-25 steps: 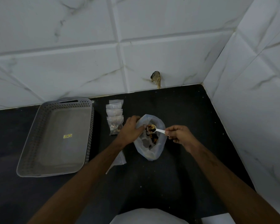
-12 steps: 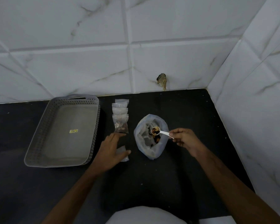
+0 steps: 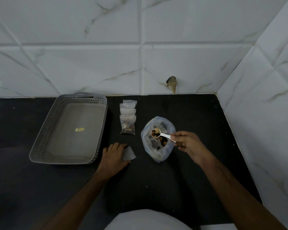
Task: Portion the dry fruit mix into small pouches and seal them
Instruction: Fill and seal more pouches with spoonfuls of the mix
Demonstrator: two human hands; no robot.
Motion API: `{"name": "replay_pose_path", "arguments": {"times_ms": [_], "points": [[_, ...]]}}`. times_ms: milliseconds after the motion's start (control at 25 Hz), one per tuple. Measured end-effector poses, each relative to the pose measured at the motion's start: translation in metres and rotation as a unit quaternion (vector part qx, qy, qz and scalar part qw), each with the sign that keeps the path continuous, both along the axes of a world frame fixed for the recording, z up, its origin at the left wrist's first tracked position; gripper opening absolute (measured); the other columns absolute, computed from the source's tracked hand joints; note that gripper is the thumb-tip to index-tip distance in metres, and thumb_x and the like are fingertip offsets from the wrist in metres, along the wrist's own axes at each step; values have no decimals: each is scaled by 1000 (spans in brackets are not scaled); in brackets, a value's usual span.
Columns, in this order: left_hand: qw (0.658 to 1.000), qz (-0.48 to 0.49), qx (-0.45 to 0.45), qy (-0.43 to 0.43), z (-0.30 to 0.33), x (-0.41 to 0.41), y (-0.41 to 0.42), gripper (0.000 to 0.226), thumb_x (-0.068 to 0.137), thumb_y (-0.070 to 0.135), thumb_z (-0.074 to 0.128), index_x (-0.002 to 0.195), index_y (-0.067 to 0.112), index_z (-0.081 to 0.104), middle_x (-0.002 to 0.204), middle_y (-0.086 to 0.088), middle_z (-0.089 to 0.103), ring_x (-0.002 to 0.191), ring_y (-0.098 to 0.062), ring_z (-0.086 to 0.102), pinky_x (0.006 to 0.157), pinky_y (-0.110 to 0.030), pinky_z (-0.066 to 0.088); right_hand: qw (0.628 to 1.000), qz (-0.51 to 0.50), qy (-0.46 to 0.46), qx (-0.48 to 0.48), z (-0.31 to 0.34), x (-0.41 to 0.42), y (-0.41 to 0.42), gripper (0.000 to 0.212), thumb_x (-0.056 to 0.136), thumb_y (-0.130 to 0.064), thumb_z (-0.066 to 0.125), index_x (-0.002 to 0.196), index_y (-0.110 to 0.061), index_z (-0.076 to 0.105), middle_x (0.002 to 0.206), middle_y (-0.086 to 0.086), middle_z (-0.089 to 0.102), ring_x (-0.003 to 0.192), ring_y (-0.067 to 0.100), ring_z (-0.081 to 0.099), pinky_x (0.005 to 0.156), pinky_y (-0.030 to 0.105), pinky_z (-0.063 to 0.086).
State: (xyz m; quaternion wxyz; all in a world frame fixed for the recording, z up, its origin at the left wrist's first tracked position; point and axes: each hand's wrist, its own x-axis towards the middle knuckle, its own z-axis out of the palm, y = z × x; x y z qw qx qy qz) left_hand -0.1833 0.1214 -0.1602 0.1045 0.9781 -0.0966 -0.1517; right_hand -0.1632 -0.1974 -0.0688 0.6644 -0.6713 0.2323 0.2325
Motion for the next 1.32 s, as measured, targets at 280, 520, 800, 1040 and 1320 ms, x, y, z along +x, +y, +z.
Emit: {"name": "replay_pose_path", "arguments": {"times_ms": [280, 520, 800, 1040, 1320], "points": [[929, 67, -360, -57, 31, 0, -15, 59, 79, 26, 85, 125, 30, 49, 127, 8, 50, 114, -4, 56, 96, -34, 53, 999, 7, -20, 31, 31, -10, 14, 14, 88, -14, 73, 101, -14, 78, 94, 5, 77, 83, 14, 65, 82, 31, 49], [891, 81, -443, -56, 66, 12, -49, 61, 78, 58, 76, 126, 30, 52, 125, 11, 59, 114, -6, 63, 92, -36, 58, 997, 23, -57, 44, 62, -14, 25, 9, 89, -13, 72, 95, -14, 78, 89, 5, 75, 72, 7, 64, 73, 24, 49], [888, 94, -447, -55, 74, 16, -62, 62, 78, 39, 84, 127, 26, 49, 124, 11, 59, 113, -3, 61, 92, -35, 58, 989, 34, -143, -34, 77, -14, 33, 9, 89, -5, 71, 95, -8, 77, 83, 2, 74, 70, 1, 65, 61, 12, 49], [854, 98, -507, -61, 81, 15, -73, 55, 79, 39, 84, 121, 26, 51, 118, 12, 63, 110, -7, 64, 89, -32, 57, 922, 112, -303, -213, 81, -19, 45, 9, 89, -12, 74, 93, -20, 75, 86, -7, 72, 82, 6, 68, 72, 18, 55], [831, 111, -539, -84, 81, 20, -80, 54, 79, 37, 84, 118, 20, 51, 113, 3, 63, 106, -11, 65, 87, -26, 54, 600, 254, -592, -475, 72, -17, 53, 27, 88, -19, 51, 87, -11, 76, 90, 2, 71, 86, 12, 58, 82, 27, 42]]}}
